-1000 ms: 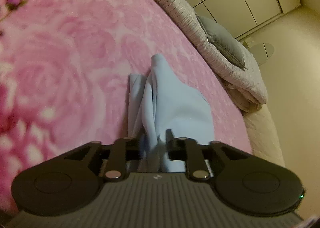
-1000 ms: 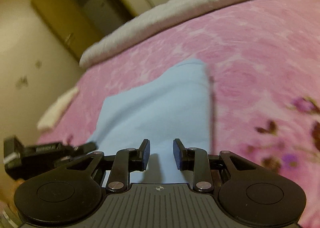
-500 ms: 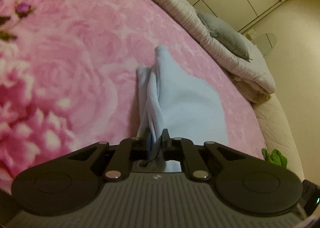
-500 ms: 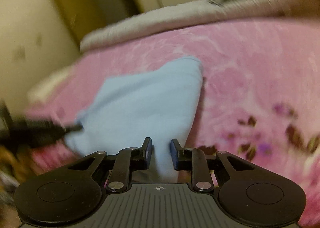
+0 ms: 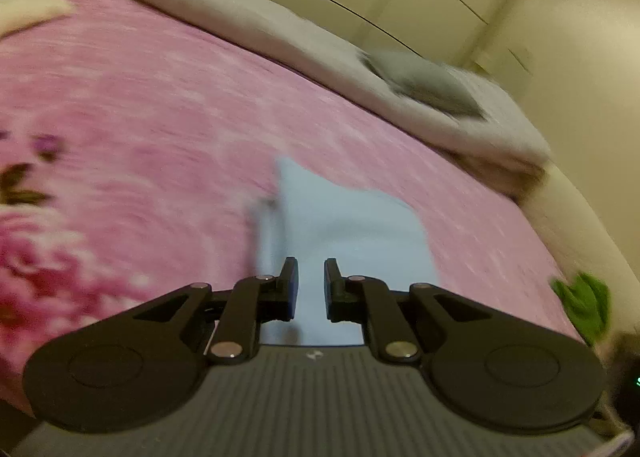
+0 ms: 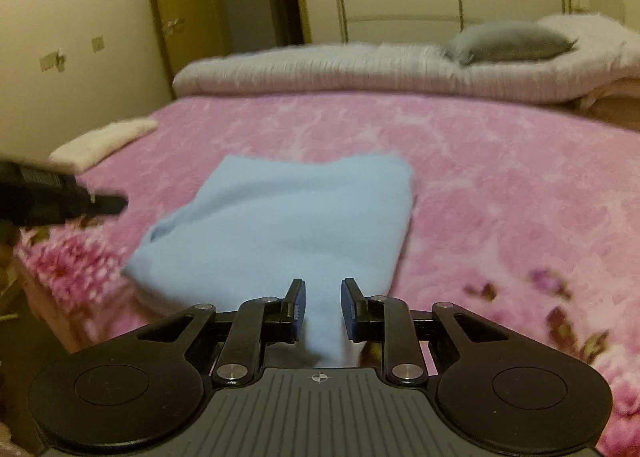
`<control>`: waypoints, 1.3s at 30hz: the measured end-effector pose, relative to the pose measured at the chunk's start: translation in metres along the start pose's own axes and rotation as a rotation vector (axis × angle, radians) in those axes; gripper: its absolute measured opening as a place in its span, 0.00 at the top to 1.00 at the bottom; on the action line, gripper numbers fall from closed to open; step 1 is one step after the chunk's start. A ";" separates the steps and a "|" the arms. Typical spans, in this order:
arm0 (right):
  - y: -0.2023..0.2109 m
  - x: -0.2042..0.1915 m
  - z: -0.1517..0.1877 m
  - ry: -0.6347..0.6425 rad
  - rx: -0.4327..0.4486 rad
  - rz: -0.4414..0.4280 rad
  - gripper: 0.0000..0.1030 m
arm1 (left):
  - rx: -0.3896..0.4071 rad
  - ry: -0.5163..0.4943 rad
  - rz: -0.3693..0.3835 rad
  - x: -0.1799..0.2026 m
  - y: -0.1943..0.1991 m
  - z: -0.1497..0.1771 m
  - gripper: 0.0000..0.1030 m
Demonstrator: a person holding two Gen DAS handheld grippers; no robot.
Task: Fold clothes
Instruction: 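Fold the held edge over the sweatshirt with both grippers and open them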
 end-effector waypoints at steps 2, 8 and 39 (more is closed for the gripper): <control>-0.013 -0.003 0.005 0.009 -0.036 0.017 0.77 | -0.057 -0.051 -0.005 0.011 -0.014 0.010 0.91; -0.018 -0.002 -0.007 0.094 -0.099 -0.023 0.77 | -0.100 -0.042 -0.033 0.000 -0.031 0.008 0.94; -0.044 0.059 -0.069 -0.151 -0.041 -0.064 0.71 | -0.100 -0.110 -0.091 -0.004 -0.053 -0.053 0.96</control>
Point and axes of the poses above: each gripper's, at about its wrist camera, not at the fingertips, and y roughly against the way its jaws point, x to its right, z to its underside, the point moved 2 cm from there along -y, roughly the way its jaws point, and after that the axes turned 6 degrees about -x, right-handed, at the moved point
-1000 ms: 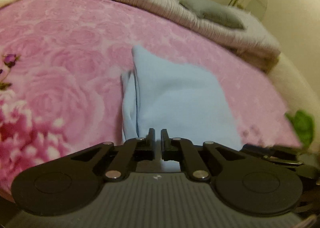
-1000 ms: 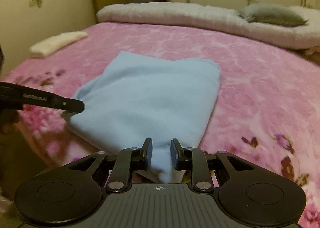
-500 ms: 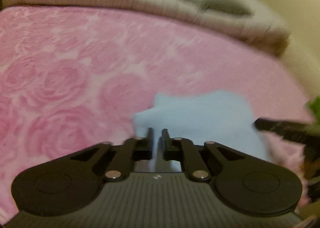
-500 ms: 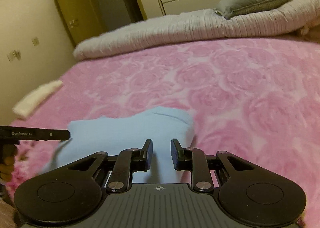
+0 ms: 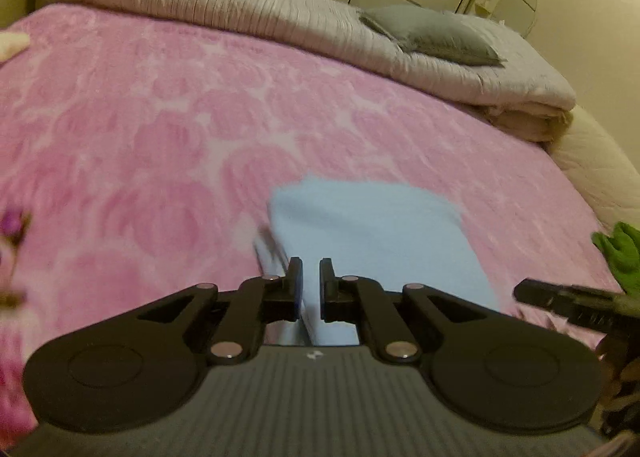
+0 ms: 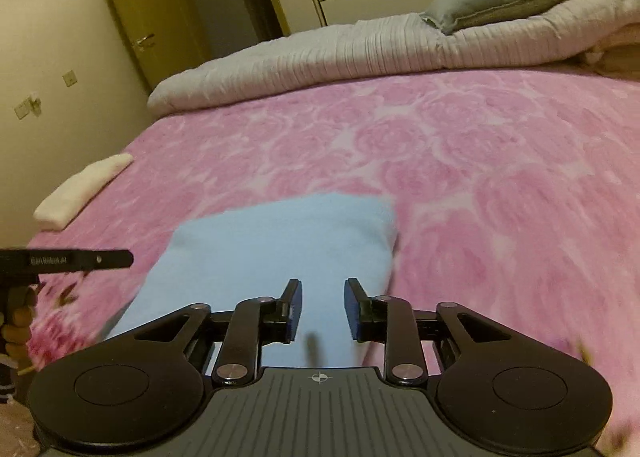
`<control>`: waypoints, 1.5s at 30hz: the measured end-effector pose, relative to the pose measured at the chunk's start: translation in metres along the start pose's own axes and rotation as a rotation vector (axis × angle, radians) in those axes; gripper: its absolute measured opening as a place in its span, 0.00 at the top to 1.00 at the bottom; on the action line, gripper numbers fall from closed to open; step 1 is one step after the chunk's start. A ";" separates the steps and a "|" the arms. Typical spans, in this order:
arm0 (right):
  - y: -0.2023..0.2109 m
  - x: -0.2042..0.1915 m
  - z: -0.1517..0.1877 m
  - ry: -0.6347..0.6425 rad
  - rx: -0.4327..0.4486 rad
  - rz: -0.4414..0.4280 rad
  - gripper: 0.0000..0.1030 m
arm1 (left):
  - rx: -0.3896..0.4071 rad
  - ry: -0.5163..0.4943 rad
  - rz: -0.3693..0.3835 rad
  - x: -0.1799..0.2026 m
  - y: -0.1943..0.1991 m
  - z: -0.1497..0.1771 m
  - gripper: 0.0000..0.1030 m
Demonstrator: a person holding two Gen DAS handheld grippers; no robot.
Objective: Fold clothes
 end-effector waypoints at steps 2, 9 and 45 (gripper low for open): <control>0.017 -0.011 0.019 0.006 -0.023 0.008 0.69 | -0.027 0.014 0.002 0.009 0.011 0.020 0.96; 0.020 -0.043 0.063 0.034 -0.092 0.068 0.68 | -0.055 0.007 -0.124 0.030 0.012 0.065 0.91; 0.139 -0.088 0.103 -0.093 -0.004 0.230 0.36 | -0.010 -0.128 -0.274 0.126 0.136 0.134 0.68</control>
Point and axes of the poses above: each gripper's, at about its wrist camera, not at the fingertips, and y roughly against the way its jaws point, x to its right, z to its underside, the point moved 2 cm from there along -y, roughly the way its jaws point, and after that the axes turned 6 degrees about -x, right-handed, at the moved point
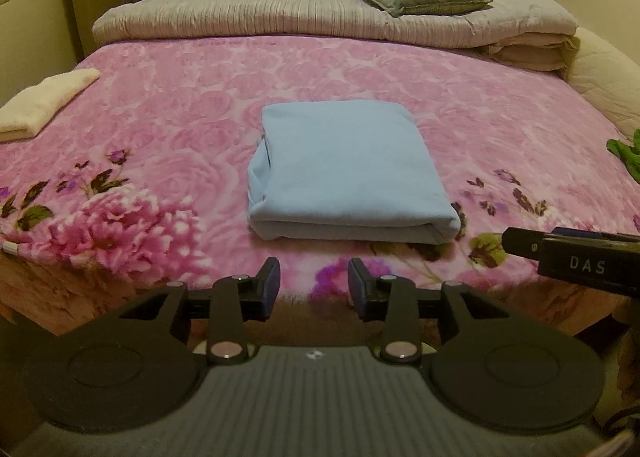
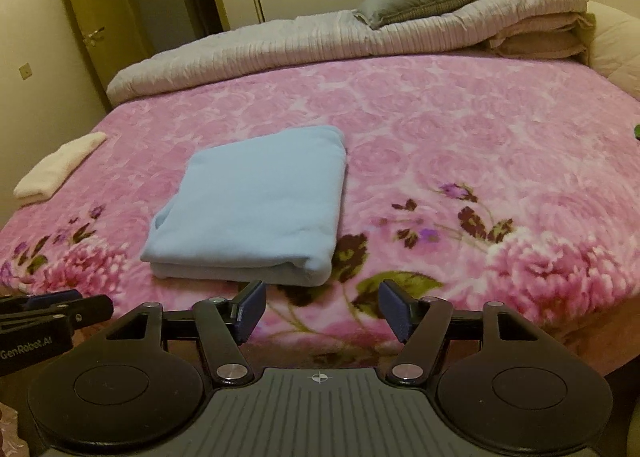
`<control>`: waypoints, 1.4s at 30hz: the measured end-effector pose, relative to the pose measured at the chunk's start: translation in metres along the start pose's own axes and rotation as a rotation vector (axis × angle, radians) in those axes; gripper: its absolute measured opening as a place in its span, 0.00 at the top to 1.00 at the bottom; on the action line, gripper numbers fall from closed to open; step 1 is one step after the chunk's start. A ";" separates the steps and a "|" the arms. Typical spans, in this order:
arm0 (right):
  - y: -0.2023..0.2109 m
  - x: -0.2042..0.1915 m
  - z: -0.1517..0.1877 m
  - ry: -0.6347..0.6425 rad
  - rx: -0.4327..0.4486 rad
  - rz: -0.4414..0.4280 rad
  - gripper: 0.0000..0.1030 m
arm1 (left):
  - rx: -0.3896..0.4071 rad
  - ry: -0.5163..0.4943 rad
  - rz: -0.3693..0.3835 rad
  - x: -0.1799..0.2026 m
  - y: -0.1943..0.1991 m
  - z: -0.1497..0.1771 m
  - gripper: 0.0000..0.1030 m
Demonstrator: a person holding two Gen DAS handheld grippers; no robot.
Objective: Fold clothes
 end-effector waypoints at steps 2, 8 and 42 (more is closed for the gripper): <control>0.004 -0.004 0.000 0.014 0.009 0.003 0.36 | 0.006 0.001 0.001 -0.001 0.002 0.001 0.68; 0.009 -0.014 -0.003 0.059 0.034 0.014 0.35 | 0.011 0.027 0.014 -0.010 0.003 0.000 0.68; -0.127 0.113 -0.032 -0.643 -0.118 -0.453 0.35 | -0.148 0.643 0.478 -0.148 -0.163 -0.038 0.54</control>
Point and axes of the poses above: each gripper's, at about its wrist camera, not at the fingertips, and y roughly against the way its jaws point, x to its right, z to its underside, the point moved 2 cm from there along -y, roughly the way its jaws point, and after that the axes turned 6 degrees about -x, right-handed, at the moved point
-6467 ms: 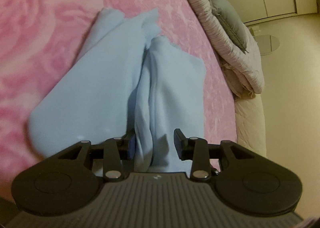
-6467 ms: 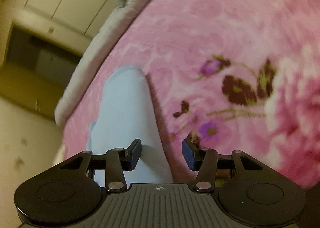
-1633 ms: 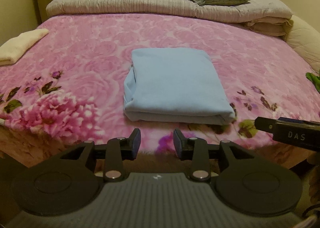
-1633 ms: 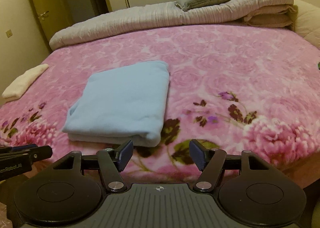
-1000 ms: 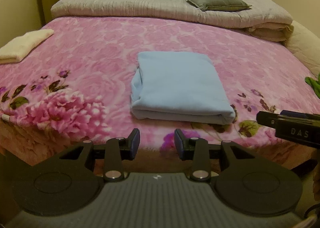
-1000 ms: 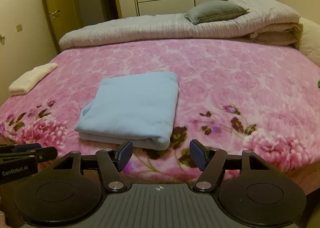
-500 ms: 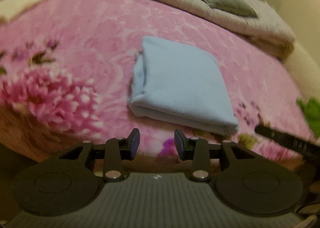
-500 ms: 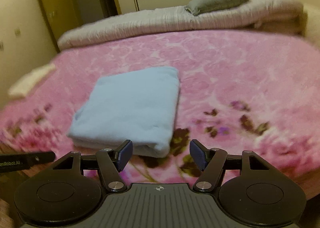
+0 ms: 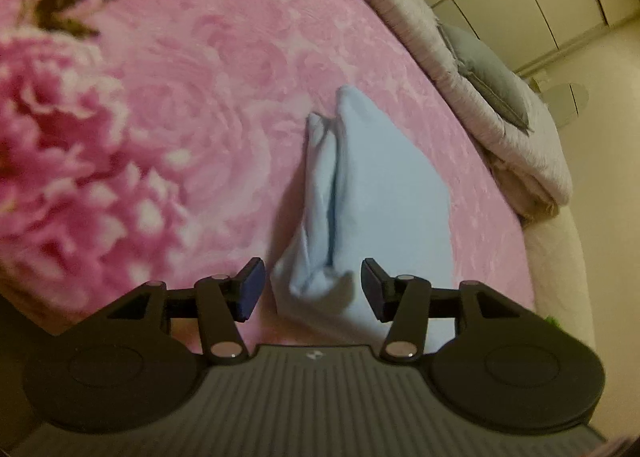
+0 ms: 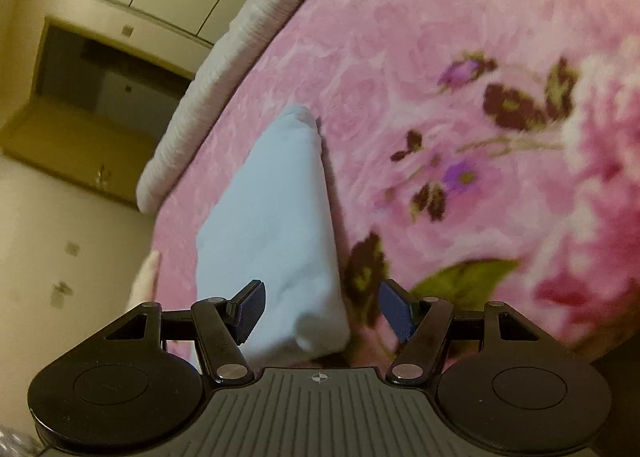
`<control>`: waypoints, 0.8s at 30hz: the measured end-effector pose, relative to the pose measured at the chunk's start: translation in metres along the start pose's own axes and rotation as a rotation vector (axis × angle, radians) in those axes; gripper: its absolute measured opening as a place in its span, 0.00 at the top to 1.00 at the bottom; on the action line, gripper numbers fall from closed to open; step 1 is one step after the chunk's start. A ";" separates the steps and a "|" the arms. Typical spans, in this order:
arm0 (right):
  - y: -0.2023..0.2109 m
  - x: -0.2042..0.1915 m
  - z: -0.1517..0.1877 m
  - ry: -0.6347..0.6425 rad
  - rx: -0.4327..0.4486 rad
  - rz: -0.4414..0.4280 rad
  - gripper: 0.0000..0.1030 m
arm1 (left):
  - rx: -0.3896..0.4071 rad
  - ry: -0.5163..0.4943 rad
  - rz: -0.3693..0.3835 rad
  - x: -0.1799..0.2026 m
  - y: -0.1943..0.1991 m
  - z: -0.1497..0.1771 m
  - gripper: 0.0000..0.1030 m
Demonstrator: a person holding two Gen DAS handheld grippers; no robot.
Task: Fold clothes
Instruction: 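Grasp the folded sweatshirt edge with both grippers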
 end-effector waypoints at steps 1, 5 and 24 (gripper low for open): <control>-0.004 0.001 -0.004 -0.010 -0.009 -0.004 0.35 | -0.008 0.025 0.019 -0.004 -0.006 -0.005 0.54; -0.022 0.004 -0.013 -0.023 -0.038 0.000 0.35 | -0.040 0.109 0.104 -0.019 -0.030 -0.022 0.54; -0.107 -0.008 -0.068 0.019 -0.141 -0.136 0.53 | -0.222 -0.075 0.237 0.019 -0.116 -0.073 0.65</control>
Point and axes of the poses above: each gripper's, at about its wrist camera, not at the fingertips, and y roughly against the way its jaws point, x to its right, z to its underside, the point moved 2 cm from there along -y, roughly the way its jaws point, and after that the axes turned 6 degrees about -x, right-handed, at the moved point
